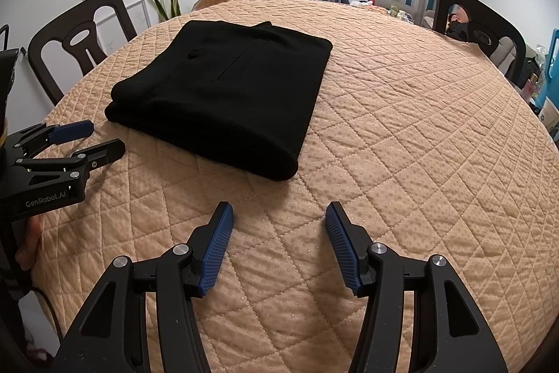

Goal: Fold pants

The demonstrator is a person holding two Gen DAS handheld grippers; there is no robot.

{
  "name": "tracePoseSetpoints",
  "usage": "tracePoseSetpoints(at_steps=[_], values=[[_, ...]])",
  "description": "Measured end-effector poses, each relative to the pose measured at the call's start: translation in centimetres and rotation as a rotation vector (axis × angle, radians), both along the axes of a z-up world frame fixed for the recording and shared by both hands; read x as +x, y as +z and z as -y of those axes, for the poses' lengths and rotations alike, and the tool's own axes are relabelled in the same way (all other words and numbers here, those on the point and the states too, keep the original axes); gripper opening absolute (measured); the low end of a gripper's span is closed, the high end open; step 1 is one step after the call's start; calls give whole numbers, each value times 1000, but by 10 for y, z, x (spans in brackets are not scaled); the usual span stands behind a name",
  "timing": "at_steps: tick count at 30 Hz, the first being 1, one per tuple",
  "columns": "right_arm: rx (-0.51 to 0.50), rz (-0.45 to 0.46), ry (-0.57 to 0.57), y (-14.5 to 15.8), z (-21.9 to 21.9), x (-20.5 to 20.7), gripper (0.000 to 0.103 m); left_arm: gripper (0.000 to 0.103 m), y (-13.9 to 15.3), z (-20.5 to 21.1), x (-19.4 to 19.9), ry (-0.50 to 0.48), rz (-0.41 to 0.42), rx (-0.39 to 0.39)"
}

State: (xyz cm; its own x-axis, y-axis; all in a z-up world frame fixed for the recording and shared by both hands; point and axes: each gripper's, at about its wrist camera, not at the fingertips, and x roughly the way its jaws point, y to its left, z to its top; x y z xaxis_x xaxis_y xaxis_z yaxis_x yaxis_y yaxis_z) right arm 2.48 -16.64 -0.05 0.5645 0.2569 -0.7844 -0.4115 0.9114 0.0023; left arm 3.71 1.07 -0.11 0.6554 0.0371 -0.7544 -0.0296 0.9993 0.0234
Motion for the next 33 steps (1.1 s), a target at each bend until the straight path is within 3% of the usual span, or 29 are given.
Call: tracePoseSetpoints(at_steps=[33], values=[[0, 0, 0, 0, 0, 0, 56, 78, -1, -1, 2, 6, -3, 1]])
